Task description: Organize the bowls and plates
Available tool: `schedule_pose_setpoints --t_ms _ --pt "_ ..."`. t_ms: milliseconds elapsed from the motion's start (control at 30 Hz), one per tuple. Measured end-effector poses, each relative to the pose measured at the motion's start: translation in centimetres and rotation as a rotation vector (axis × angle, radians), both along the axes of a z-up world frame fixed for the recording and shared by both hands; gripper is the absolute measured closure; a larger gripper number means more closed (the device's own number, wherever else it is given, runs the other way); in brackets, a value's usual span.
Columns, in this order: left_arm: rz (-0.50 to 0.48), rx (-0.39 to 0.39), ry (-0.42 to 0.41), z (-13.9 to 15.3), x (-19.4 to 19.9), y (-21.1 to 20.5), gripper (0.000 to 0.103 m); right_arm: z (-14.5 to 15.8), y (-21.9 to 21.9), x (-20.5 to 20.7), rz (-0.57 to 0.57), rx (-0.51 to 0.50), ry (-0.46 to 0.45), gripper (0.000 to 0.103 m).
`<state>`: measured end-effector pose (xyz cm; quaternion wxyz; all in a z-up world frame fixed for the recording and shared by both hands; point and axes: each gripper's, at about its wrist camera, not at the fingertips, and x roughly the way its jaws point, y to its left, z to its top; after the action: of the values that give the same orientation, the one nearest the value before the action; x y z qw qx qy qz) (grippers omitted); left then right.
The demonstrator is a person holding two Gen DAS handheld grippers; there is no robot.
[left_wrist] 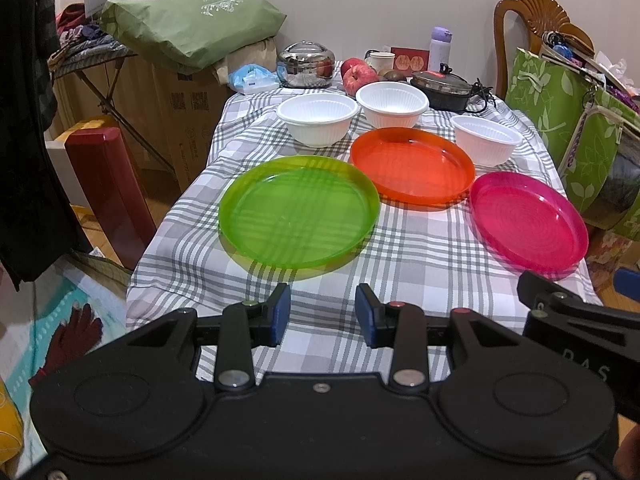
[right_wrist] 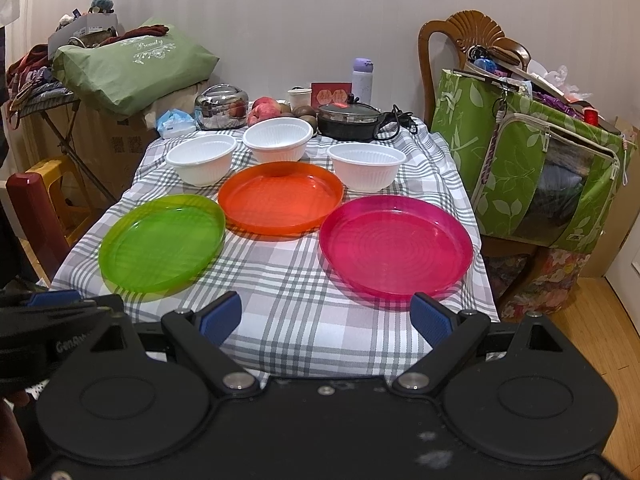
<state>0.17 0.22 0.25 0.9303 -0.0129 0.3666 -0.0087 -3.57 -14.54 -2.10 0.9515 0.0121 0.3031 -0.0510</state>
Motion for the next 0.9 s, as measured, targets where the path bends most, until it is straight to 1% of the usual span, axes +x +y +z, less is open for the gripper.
schedule_pose_setpoints --t_ms 167,267,333,433,533,600,767,833,900 --pt "0.030 -0.028 0.000 0.3 0.5 0.8 0.056 0.0 -0.5 0.3 0.010 0.023 -0.005 0.007" --pt "0.035 -0.041 0.002 0.9 1.5 1.5 0.056 0.5 -1.0 0.8 0.013 0.029 -0.031 0.007" --pt "0.037 -0.032 0.002 1.4 2.2 1.8 0.056 1.2 -1.3 1.0 0.009 0.034 -0.069 0.007" --pt "0.044 -0.033 -0.012 2.4 3.3 2.5 0.056 2.6 -1.9 1.3 -0.001 0.052 -0.147 0.007" --pt "0.051 -0.041 -0.036 3.4 4.3 3.2 0.056 4.0 -2.4 1.5 -0.019 0.042 -0.227 0.007" --pt "0.057 -0.042 -0.045 4.0 5.0 3.7 0.056 4.8 -2.6 2.0 -0.026 0.037 -0.263 0.006" --pt "0.065 -0.042 -0.048 4.3 6.9 4.9 0.056 6.1 -3.3 3.9 0.018 0.085 -0.259 0.006" --pt "0.046 -0.046 -0.033 3.9 7.7 5.5 0.056 5.9 -3.2 4.7 0.033 0.106 -0.249 0.006" --pt "0.040 -0.051 -0.004 3.2 8.6 6.2 0.056 5.3 -2.9 5.7 0.067 0.123 -0.213 0.006"
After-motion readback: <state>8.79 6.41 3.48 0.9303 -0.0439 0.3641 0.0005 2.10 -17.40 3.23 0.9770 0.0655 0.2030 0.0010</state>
